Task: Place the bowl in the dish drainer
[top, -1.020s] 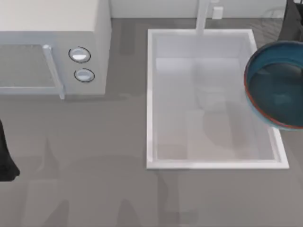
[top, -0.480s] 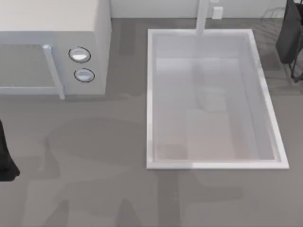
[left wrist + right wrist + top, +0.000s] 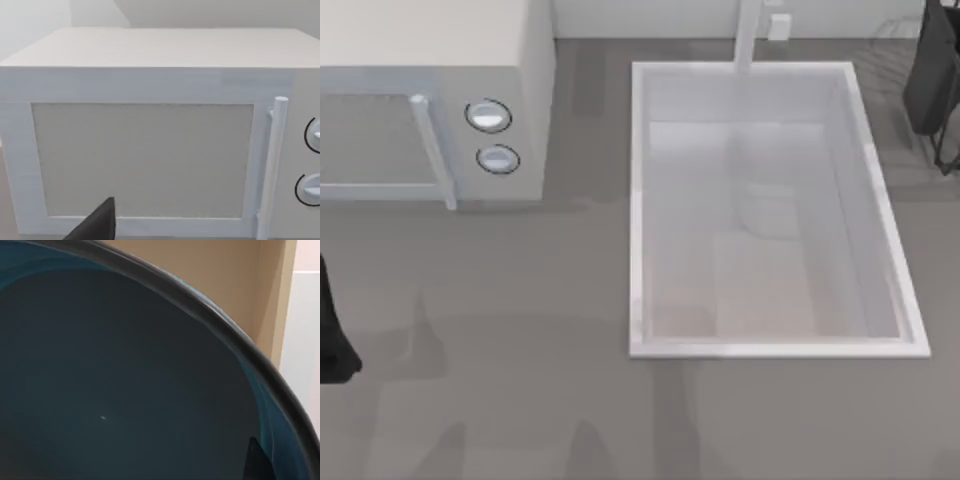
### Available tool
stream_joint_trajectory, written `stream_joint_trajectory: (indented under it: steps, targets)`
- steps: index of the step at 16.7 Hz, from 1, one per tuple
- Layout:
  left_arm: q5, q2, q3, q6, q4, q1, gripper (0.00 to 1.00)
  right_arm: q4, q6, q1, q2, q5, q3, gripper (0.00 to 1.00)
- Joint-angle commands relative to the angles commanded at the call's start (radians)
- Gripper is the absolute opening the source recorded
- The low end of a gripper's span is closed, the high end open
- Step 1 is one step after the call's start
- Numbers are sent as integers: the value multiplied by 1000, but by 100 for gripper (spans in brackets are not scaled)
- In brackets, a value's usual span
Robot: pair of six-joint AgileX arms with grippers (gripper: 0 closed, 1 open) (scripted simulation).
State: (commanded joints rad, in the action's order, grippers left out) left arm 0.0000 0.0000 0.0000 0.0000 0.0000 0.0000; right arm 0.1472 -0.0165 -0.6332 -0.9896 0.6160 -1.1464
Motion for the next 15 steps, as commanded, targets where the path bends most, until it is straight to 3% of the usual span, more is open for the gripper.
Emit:
stream_joint_trajectory:
  steps: [8,15]
  targets:
    - [0,0,0,0,0,0,100,-66,-2,30,-72,-19,-2,0]
    - [0,0,0,0,0,0,100,-534,1,170,-473,-166,65,0]
